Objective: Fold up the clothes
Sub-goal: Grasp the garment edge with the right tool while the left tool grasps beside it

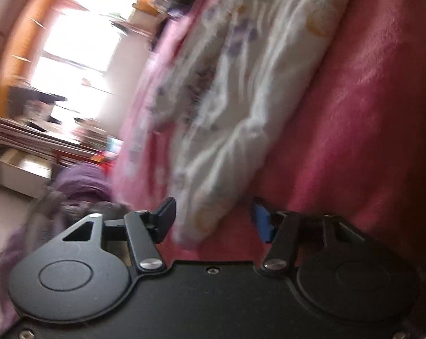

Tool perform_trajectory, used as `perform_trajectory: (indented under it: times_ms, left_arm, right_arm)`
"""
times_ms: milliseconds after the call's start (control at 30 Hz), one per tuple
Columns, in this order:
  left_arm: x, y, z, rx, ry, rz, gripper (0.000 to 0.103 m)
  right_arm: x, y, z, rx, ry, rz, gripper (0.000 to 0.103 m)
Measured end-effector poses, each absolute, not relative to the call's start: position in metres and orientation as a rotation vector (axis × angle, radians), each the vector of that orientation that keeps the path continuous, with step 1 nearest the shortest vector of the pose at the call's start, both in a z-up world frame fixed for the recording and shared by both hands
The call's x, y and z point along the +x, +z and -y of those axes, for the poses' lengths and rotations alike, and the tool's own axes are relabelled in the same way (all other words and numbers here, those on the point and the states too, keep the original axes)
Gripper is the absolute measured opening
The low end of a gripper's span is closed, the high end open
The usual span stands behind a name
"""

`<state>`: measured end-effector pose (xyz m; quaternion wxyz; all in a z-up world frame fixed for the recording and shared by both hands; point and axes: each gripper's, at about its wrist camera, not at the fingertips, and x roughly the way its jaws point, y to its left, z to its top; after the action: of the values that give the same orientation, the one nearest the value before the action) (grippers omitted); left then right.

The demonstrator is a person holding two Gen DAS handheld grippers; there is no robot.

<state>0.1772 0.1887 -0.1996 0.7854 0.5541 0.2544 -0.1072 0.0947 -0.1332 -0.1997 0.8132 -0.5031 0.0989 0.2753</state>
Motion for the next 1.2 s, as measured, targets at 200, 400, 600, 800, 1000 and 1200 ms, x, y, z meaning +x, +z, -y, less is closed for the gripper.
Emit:
perform_trajectory:
  times_ms: [200, 400, 600, 800, 1000, 1200]
  left_arm:
    - [0.204, -0.197, -0.182, 1.279, -0.295, -0.586, 0.022]
    - [0.226, -0.168, -0.171, 1.216, -0.268, -0.561, 0.012]
    - [0.277, -0.135, -0.155, 1.109, -0.222, -0.542, 0.012]
    - [0.328, -0.103, -0.138, 1.001, -0.176, -0.522, 0.012]
    - [0.380, -0.105, -0.115, 0.972, -0.121, -0.540, 0.011]
    - [0.421, -0.124, -0.097, 1.021, -0.103, -0.594, 0.011]
  right_arm:
    - [0.107, -0.189, 0.134, -0.979, 0.634, -0.232, 0.023]
    - [0.121, -0.147, 0.154, -0.730, 0.646, -0.260, 0.014]
    - [0.164, -0.113, 0.190, -0.420, 0.630, -0.326, 0.014]
    - [0.228, -0.098, 0.227, -0.162, 0.625, -0.410, 0.014]
    - [0.287, -0.105, 0.244, -0.036, 0.636, -0.482, 0.014]
    - [0.330, -0.122, 0.248, 0.026, 0.632, -0.535, 0.014]
